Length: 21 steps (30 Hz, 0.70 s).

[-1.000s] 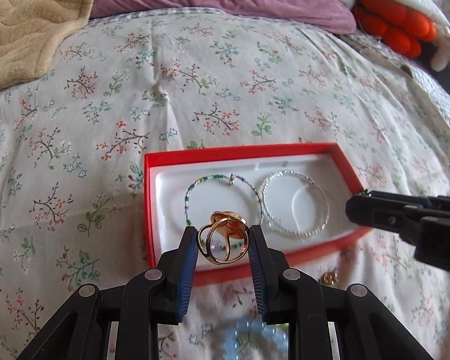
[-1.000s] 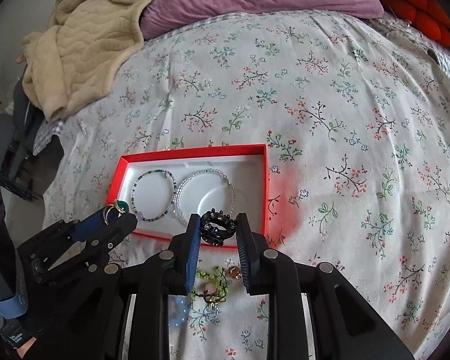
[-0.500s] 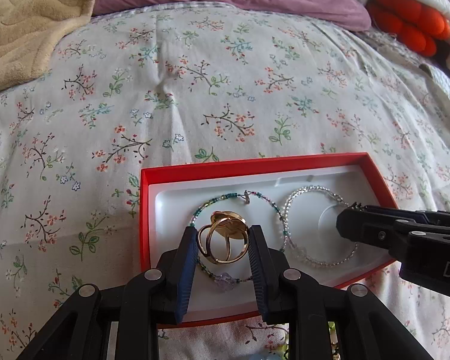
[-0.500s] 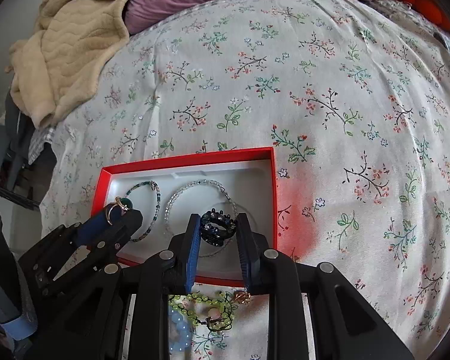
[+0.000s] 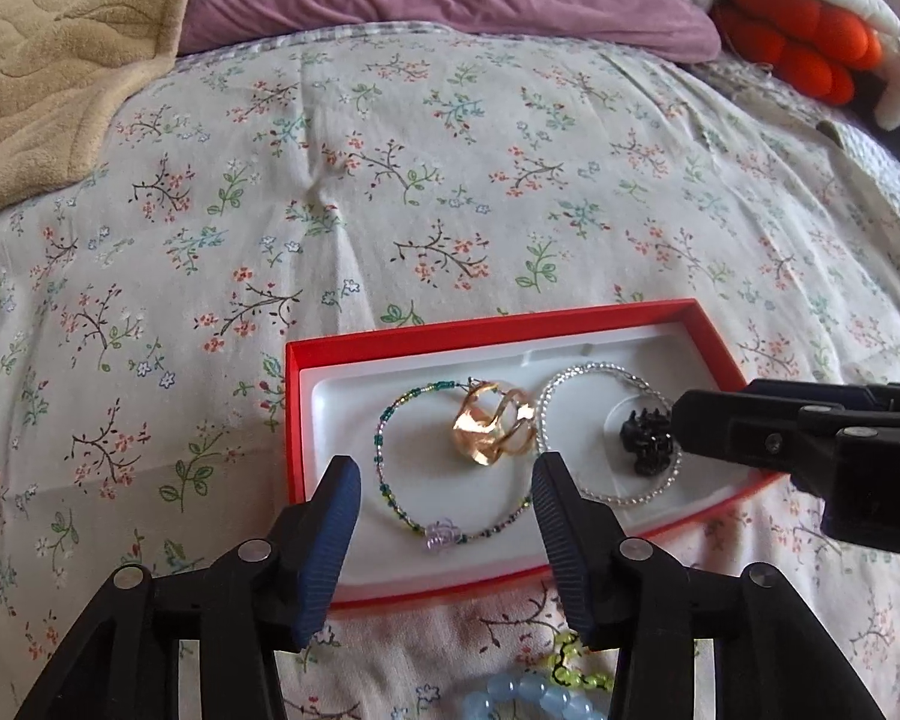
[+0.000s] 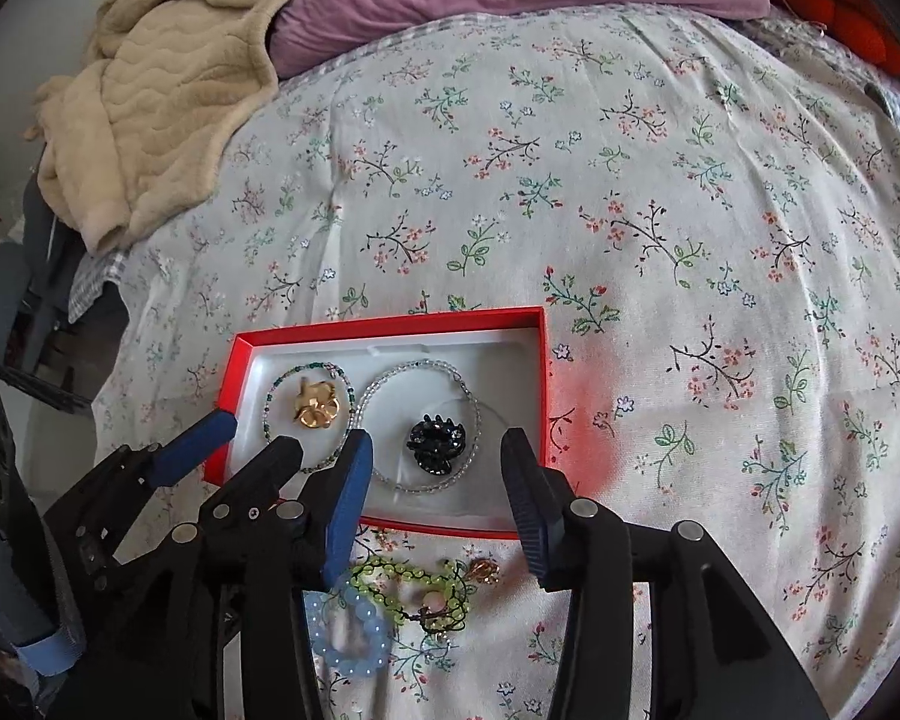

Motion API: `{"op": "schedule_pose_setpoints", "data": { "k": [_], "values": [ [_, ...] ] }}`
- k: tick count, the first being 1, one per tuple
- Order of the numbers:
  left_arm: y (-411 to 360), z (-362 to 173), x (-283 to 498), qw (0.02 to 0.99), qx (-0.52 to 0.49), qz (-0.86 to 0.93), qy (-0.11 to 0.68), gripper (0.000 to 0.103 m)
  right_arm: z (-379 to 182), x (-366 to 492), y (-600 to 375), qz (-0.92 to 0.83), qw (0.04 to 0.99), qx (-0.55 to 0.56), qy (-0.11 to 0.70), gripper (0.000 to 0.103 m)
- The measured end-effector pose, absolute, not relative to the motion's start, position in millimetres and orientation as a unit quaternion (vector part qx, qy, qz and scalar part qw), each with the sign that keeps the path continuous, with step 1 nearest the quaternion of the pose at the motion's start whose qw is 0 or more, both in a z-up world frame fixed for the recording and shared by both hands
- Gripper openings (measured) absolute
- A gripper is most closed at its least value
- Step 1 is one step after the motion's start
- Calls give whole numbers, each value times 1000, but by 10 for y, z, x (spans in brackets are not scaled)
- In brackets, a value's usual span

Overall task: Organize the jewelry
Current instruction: 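Open both tools to release ring and clip into the box, then withdraw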

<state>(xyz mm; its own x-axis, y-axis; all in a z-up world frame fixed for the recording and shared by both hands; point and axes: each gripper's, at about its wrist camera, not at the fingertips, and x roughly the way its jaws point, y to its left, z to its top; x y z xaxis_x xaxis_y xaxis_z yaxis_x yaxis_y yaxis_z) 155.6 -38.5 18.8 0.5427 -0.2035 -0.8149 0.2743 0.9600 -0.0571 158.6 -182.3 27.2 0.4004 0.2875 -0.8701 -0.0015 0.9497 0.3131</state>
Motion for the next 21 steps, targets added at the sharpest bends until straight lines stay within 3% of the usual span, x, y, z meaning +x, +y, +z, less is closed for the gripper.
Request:
{"op": "schedule_pose_setpoints", "data": {
  "k": [3, 14, 19, 21],
  "values": [
    [-382, 240, 1475, 879, 45, -135, 455, 65, 340, 1514, -1865, 84, 830, 131, 536, 55],
    [-324, 365, 1176, 879, 71, -130, 453, 93, 544, 1166, -1950, 79, 844, 102, 520, 73],
    [-243, 321, 1066, 871, 73, -126, 470, 97, 565, 994, -1924, 76, 851, 73, 514, 93],
    [-208, 287, 1021, 866, 72, -126, 478, 98, 549, 927, -1902, 76, 852, 59, 515, 97]
  ]
}}
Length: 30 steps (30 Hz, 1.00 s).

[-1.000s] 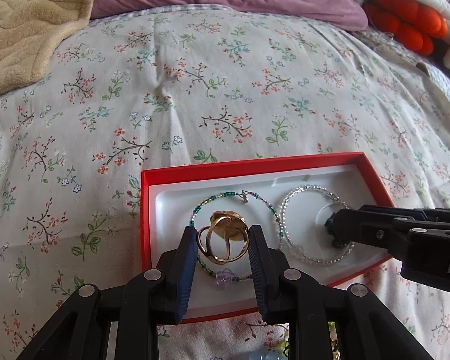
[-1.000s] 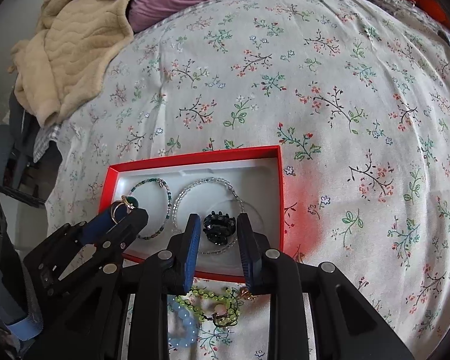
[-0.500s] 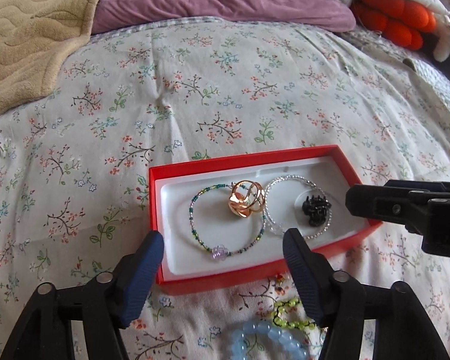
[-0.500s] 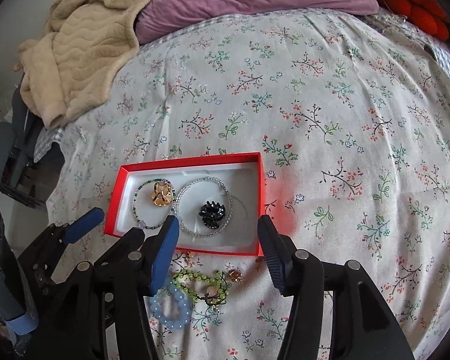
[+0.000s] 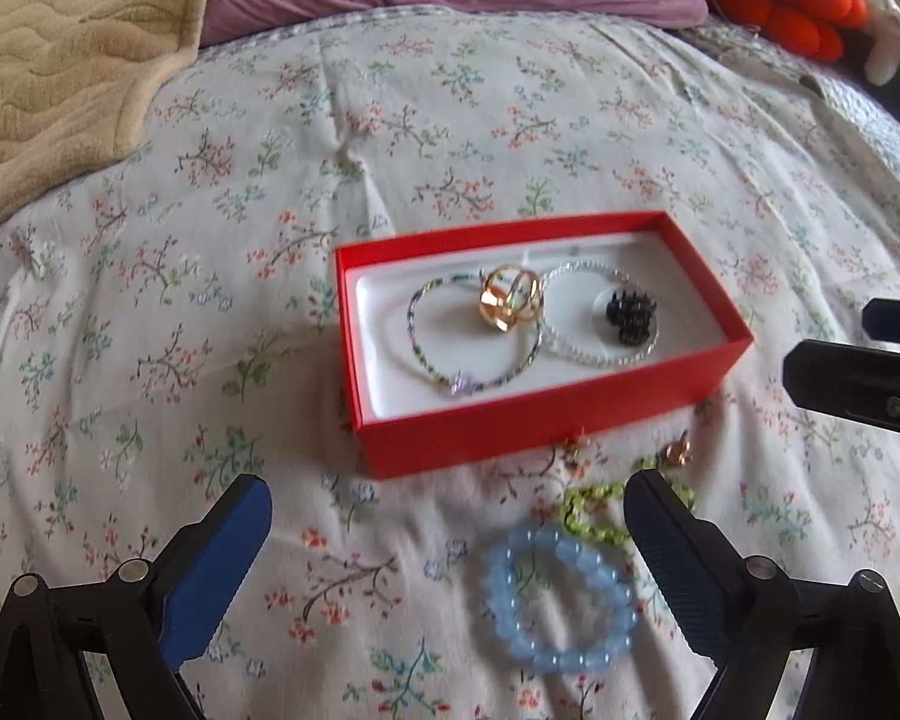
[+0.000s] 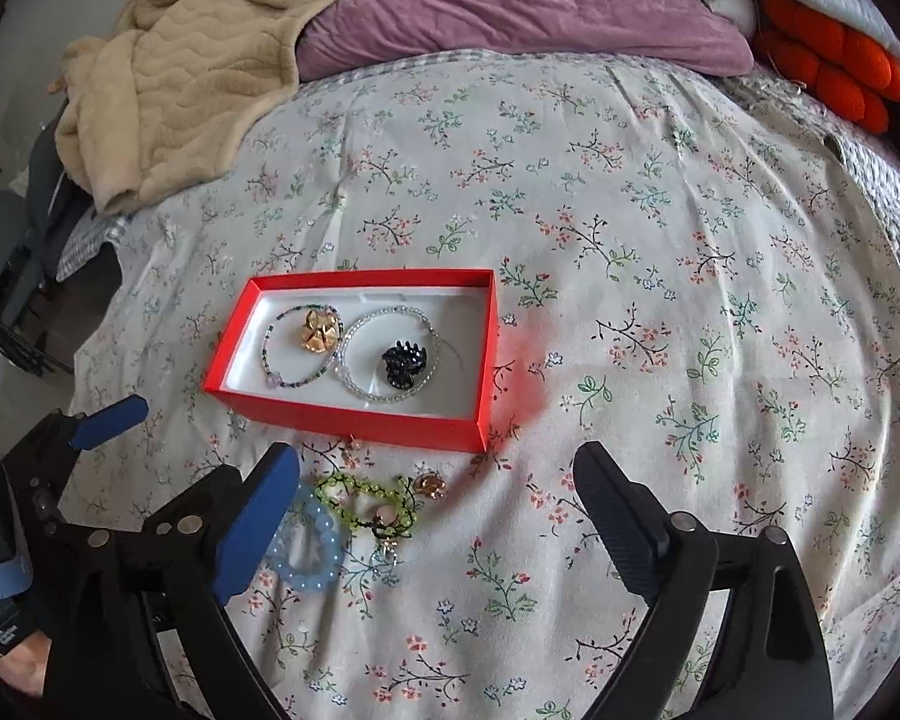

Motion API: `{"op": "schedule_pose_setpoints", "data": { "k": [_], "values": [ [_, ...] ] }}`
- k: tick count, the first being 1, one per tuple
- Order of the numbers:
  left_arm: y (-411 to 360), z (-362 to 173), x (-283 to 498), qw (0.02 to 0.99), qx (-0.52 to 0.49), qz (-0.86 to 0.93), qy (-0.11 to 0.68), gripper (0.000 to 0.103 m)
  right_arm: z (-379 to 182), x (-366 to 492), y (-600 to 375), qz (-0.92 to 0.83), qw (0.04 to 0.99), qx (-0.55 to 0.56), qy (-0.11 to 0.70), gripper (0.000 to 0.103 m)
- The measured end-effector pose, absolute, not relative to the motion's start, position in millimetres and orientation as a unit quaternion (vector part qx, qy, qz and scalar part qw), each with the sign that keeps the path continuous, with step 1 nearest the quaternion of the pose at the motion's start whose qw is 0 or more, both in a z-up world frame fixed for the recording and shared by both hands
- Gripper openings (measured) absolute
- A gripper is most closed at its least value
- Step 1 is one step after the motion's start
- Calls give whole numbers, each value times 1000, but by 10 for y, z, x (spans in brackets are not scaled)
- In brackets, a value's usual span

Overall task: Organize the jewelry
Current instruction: 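Open both tools to release ring and clip into the box, then withdraw, then grasp the light-blue bead bracelet with the left tool while the right tool grasps the lime-green bead bracelet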

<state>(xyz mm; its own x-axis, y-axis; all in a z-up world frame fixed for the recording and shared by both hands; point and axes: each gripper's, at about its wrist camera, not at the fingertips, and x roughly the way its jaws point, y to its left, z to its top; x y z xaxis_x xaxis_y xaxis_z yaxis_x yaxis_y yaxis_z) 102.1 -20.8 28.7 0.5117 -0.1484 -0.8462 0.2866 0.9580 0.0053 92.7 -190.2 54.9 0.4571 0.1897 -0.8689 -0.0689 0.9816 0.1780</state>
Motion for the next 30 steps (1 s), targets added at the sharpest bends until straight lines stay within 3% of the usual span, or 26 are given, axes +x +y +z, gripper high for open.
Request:
{"op": "schedule_pose_setpoints", "data": {
  "k": [20, 26, 30],
  "values": [
    [1, -225, 821, 812, 23, -124, 570, 96, -19, 596, -1976, 44, 803, -25, 593, 100],
    [-160, -349, 864, 804, 16, -133, 579, 73, -99, 598, -1959, 47, 795, -34, 604, 100],
    [-307, -423, 871, 807, 48, -128, 574, 50, -120, 603, -1965, 47, 792, -27, 608, 100]
  ]
}}
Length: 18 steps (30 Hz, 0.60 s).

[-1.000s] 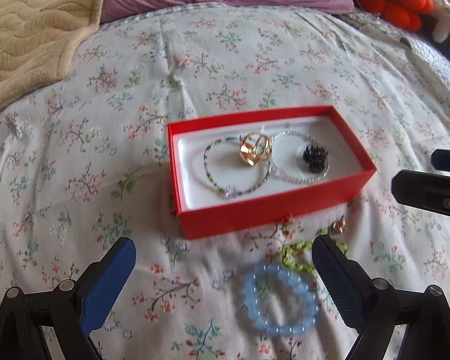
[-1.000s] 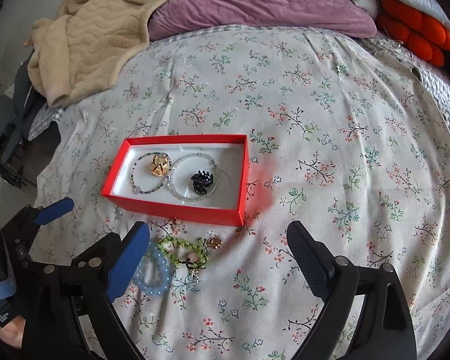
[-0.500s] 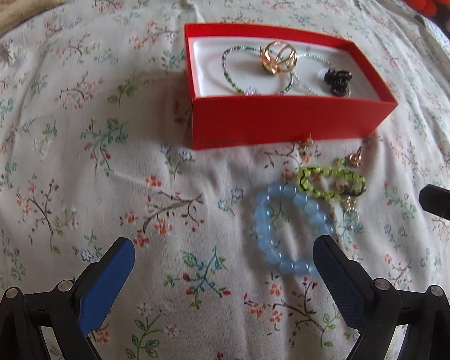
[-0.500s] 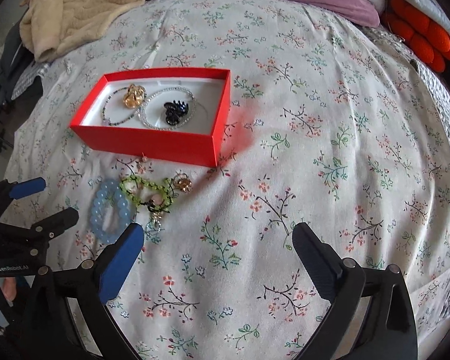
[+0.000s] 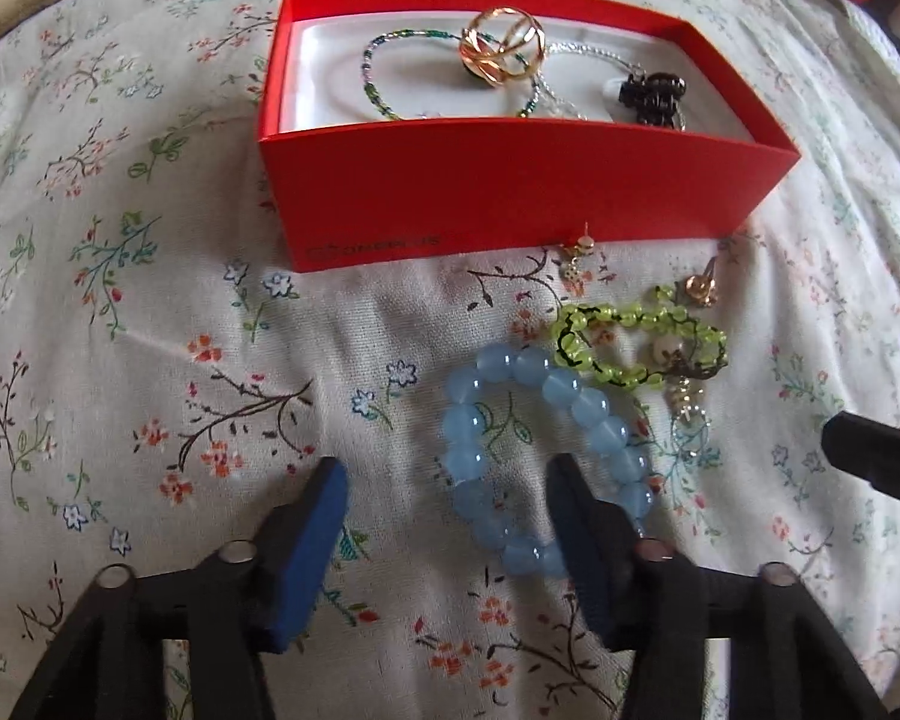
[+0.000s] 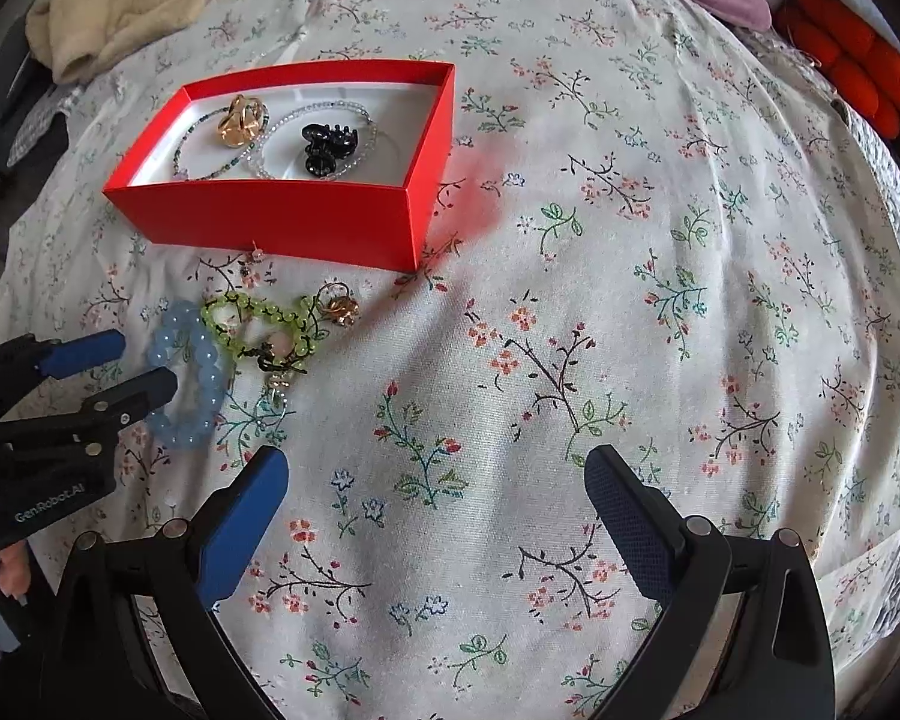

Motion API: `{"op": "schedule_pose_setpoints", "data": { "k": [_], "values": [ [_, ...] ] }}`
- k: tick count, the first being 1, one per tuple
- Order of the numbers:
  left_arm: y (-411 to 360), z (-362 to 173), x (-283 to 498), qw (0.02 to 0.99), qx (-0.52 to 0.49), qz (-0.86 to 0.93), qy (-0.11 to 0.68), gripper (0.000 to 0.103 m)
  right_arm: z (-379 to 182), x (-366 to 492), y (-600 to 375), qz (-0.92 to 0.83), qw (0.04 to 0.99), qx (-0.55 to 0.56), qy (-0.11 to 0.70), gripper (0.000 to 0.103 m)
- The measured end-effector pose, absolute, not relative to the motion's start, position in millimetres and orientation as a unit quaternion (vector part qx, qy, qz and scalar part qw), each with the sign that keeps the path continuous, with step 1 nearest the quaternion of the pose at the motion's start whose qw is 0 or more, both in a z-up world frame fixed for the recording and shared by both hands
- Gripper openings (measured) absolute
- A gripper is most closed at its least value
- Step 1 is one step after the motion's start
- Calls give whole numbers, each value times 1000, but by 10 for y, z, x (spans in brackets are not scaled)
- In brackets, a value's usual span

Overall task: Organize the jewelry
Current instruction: 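Grasp the light-blue bead bracelet with the left tool while the right tool grasps the lime-green bead bracelet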

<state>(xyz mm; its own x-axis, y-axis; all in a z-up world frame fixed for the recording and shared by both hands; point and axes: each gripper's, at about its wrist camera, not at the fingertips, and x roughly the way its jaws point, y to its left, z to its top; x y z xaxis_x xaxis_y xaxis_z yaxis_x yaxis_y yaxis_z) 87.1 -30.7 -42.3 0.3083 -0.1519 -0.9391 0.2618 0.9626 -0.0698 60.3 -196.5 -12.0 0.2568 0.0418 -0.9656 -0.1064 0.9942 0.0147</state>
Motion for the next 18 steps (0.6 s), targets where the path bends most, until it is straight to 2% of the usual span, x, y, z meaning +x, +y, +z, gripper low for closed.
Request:
{"op": "schedule_pose_setpoints", "data": {
  "k": [4, 6, 18],
  "values": [
    [-399, -452, 864, 813, 79, -118, 564, 35, -123, 620, -1974, 43, 790, -17, 611, 100],
    [-432, -448, 853, 816, 95, -116, 558, 8, -121, 642, -1981, 43, 790, -10, 612, 100],
    [-137, -309, 840, 830, 67, -101, 544, 9, -127, 834, -1910, 50, 780, 67, 620, 100]
  ]
}}
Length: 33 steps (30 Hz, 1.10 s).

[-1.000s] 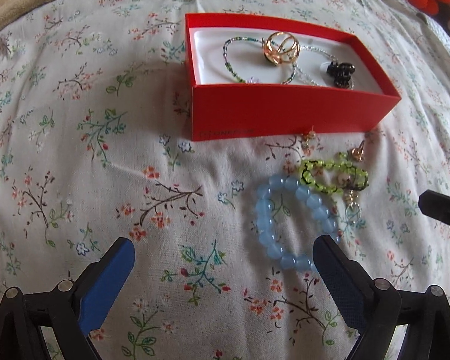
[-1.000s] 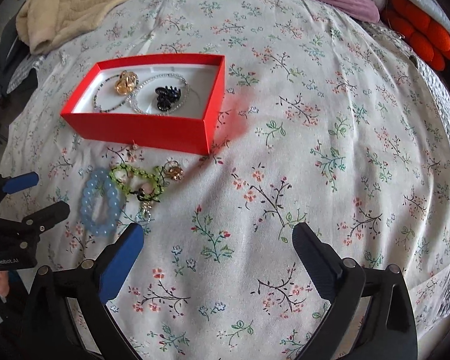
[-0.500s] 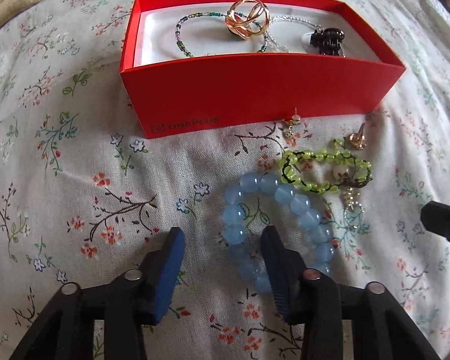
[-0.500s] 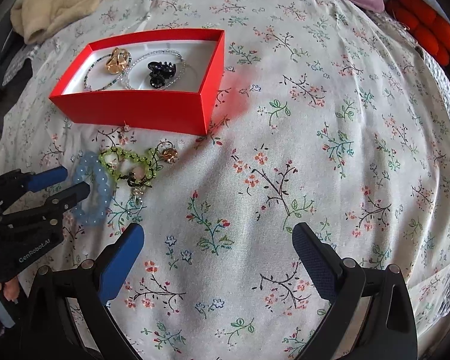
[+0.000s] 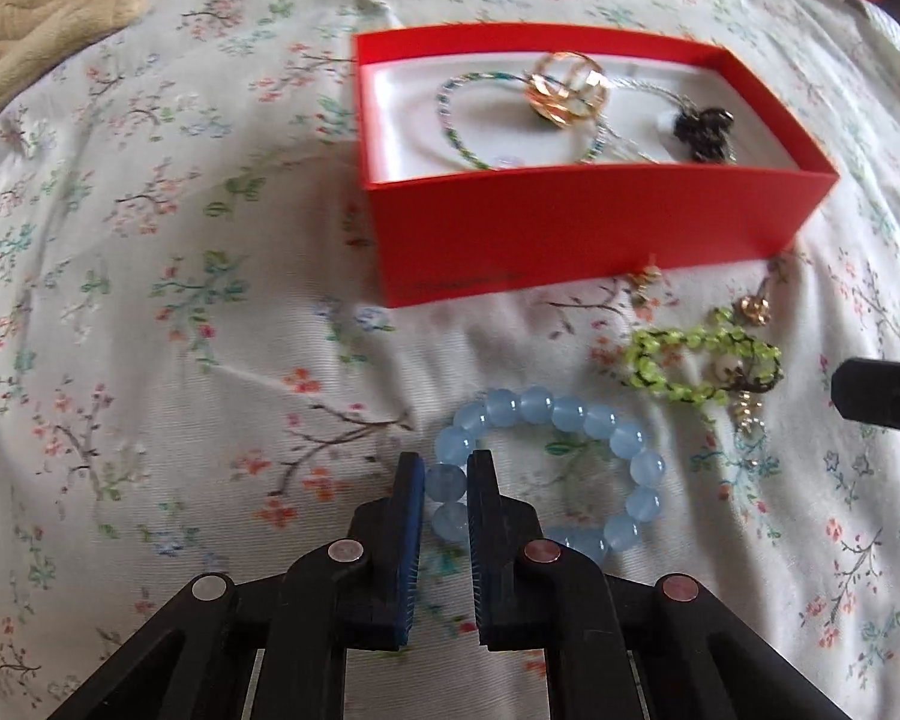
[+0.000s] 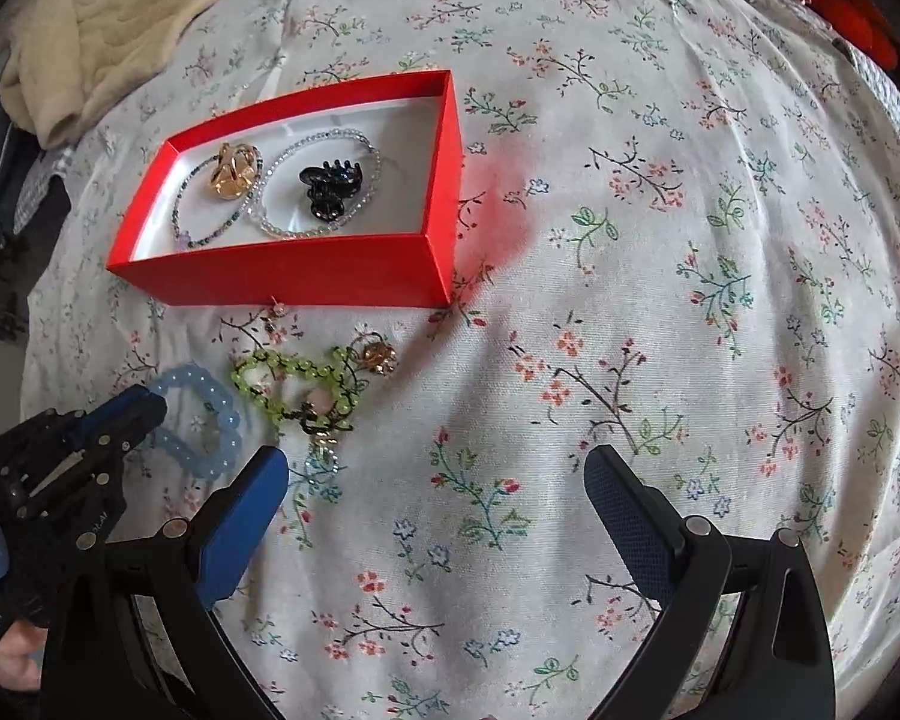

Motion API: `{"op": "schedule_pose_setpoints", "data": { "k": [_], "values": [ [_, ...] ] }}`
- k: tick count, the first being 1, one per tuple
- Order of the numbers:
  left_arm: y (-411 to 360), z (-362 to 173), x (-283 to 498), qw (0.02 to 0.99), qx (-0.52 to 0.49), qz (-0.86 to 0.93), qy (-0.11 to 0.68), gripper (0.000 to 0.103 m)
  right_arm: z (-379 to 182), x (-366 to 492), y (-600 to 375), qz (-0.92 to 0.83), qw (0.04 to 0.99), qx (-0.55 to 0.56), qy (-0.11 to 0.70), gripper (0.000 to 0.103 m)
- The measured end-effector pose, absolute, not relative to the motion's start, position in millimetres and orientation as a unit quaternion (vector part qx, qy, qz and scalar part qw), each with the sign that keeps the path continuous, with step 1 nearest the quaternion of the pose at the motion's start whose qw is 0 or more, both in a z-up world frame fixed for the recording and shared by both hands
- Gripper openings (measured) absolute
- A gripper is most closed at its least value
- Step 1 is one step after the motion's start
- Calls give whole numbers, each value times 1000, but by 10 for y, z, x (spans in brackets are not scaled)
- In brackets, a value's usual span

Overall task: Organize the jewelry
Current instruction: 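Grasp the light-blue bead bracelet with the left tool while the right tool grasps the lime-green bead bracelet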

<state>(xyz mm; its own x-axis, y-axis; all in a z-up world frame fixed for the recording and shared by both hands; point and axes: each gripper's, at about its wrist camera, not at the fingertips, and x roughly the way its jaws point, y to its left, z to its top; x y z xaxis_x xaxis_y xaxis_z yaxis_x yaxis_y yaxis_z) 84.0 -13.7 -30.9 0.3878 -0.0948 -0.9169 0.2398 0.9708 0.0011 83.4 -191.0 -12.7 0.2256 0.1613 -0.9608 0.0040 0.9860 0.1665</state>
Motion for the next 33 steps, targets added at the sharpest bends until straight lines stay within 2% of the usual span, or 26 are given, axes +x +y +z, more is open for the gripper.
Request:
{"op": "schedule_pose_setpoints", "data": {
  "k": [2, 5, 10, 16, 23, 24, 25, 33],
  "values": [
    [-65, -300, 840, 831, 66, -96, 544, 9, -128, 882, -1875, 57, 780, 84, 617, 98],
    [26, -321, 860, 830, 63, -95, 546, 9, -156, 957, -1791, 59, 778, 96, 618, 82],
    [99, -335, 871, 827, 65, -98, 550, 9, -291, 1074, -1685, 52, 768, 103, 630, 43],
    [124, -346, 879, 825, 68, -101, 552, 9, -354, 1126, -1564, 49, 769, 80, 632, 21],
    [143, -395, 920, 821, 69, -98, 558, 10, -425, 1106, -1459, 51, 772, 43, 632, 17],
    [139, -412, 919, 820, 72, -99, 560, 11, -426, 1098, -1451, 53, 773, 39, 632, 11],
    [137, -429, 924, 818, 74, -99, 561, 11, -430, 1115, -1428, 53, 773, 36, 631, 10],
    [132, -403, 944, 818, 71, -96, 563, 10, -249, 1039, -1455, 77, 790, 35, 608, 8]
  ]
}}
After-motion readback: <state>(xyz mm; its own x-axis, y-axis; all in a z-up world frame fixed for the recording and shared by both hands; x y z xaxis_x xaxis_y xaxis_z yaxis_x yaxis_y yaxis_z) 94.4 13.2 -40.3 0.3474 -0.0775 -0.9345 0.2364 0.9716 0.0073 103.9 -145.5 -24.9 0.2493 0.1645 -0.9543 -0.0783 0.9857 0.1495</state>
